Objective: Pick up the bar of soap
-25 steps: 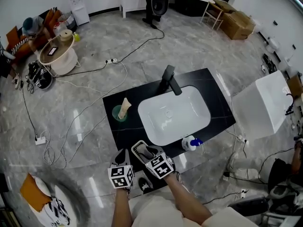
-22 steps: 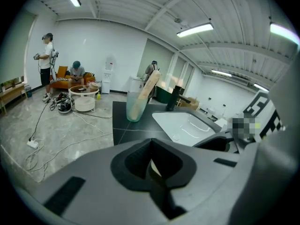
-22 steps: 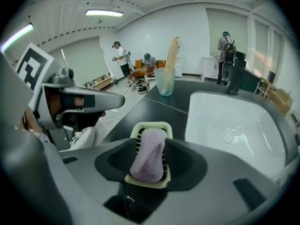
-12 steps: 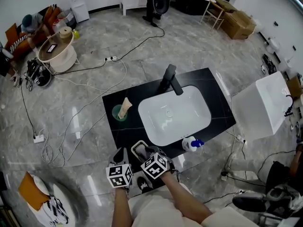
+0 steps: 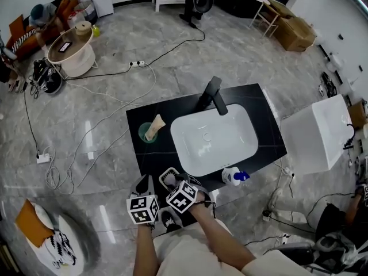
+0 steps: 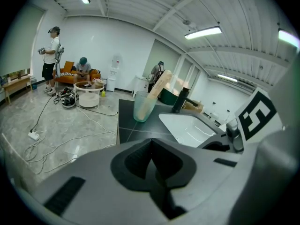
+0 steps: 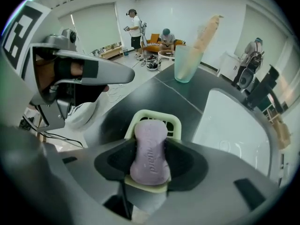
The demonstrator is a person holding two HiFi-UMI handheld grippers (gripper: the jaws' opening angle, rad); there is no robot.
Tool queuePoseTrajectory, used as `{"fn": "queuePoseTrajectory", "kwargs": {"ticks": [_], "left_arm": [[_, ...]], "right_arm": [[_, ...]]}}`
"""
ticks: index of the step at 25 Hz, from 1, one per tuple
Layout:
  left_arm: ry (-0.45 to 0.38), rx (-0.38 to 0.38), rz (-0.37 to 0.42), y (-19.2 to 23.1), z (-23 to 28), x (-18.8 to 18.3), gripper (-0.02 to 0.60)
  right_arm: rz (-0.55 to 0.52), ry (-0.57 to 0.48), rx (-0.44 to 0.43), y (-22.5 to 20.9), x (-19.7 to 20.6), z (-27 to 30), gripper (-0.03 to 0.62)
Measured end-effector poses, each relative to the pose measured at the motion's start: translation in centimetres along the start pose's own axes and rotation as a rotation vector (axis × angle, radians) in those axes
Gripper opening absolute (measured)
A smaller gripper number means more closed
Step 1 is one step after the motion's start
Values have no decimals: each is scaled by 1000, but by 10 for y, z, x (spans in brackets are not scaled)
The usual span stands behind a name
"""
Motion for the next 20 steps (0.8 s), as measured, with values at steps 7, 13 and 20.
{"fn": "queuePoseTrajectory", "kwargs": {"ticks": [7,13,20], "left_arm": [[4,-3,-6,1,5,-2,6],[17,3,3,2,7,3,6],[21,14,18,2,6,4,6]], "right_arm": [[0,87,-14,-3,-9,4,195],[-6,87,-14,-2,-10,7,195],[3,84,-4,-5,-11,12,193]]}}
Point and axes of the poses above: the fingertips, and each gripper's own axes: z forward along the fingers, y to its left, x out of its underside, the point moved 10 cm from there along -z, backward along the fingers, and after that the axes turned 5 degrees about -y, right-handed, at the moved point
